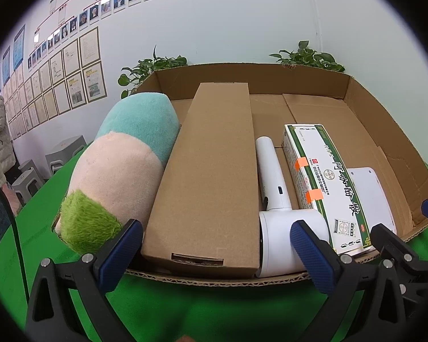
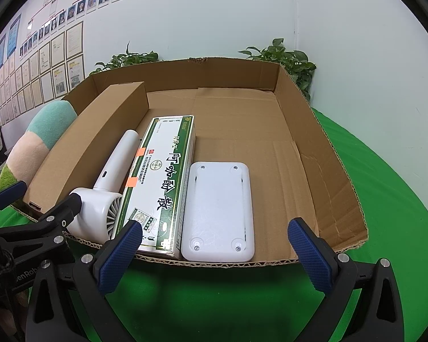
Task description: Organize objects
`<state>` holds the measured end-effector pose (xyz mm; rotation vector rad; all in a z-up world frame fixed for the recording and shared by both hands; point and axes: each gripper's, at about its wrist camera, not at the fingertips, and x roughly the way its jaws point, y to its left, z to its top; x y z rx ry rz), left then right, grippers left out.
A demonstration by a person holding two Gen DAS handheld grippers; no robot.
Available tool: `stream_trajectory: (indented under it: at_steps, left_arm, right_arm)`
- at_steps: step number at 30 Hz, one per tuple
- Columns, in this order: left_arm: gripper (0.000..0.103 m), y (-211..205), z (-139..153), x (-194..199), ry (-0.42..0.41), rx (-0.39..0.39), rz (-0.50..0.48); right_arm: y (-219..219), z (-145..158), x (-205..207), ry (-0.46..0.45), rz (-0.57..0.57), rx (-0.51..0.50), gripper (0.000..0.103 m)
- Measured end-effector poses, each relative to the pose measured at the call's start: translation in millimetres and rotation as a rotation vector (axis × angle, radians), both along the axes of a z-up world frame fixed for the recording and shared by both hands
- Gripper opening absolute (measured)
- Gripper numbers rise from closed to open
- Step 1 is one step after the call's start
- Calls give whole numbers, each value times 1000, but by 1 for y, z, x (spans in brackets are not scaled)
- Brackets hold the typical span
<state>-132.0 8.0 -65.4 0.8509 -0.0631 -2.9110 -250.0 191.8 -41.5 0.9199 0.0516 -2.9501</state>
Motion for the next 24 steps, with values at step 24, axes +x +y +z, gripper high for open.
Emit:
stream_trajectory:
  at_steps: [24]
  left_arm:
    - [103,7,1,3,4,-20,9]
  right_arm:
    - [-1,1,1,1,-1,-2,103]
